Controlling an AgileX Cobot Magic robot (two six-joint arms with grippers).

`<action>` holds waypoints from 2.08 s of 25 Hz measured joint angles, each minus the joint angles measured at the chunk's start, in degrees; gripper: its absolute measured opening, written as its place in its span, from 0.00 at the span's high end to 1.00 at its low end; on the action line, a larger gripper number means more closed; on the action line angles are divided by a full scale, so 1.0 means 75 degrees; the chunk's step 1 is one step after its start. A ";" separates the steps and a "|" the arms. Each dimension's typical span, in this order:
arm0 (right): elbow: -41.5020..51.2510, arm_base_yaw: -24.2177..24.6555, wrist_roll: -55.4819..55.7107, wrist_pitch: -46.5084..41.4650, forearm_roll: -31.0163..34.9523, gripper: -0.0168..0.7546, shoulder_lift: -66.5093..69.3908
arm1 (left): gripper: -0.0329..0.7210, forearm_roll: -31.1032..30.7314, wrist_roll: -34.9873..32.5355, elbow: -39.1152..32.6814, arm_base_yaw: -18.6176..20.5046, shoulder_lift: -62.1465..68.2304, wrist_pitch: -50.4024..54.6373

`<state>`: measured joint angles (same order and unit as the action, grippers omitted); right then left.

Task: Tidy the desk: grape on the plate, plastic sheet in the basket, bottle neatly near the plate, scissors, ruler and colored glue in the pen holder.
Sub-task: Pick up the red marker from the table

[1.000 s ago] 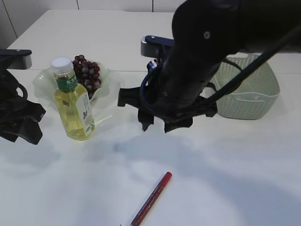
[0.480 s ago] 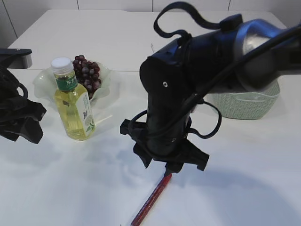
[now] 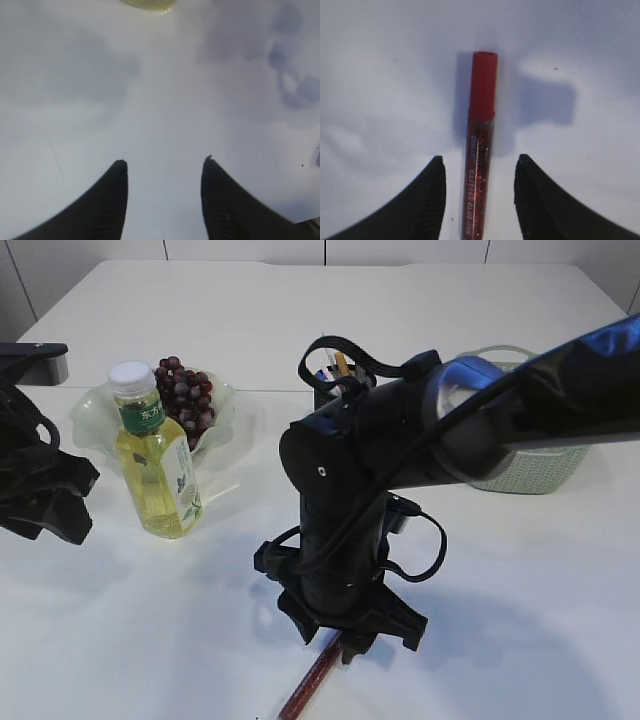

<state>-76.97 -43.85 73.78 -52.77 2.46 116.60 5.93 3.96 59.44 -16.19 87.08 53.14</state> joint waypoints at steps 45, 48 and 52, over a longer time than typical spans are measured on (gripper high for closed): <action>-0.0027 0.0079 -0.0753 0.0739 -0.0249 0.90 0.0402 | 0.55 0.0000 0.0000 0.0000 0.0000 0.0000 -0.0188; -0.0027 0.0336 -0.1701 0.1078 0.0249 0.90 0.0305 | 0.55 0.0000 0.0000 0.0000 0.0000 0.0000 -0.0199; -0.0027 0.0943 -0.3451 0.1351 0.1253 0.90 0.0071 | 0.55 0.0000 0.0000 0.0000 0.0000 0.0000 -0.0199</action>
<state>-77.17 -36.77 47.90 -42.63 11.86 117.13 5.93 3.96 59.44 -16.19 87.08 51.65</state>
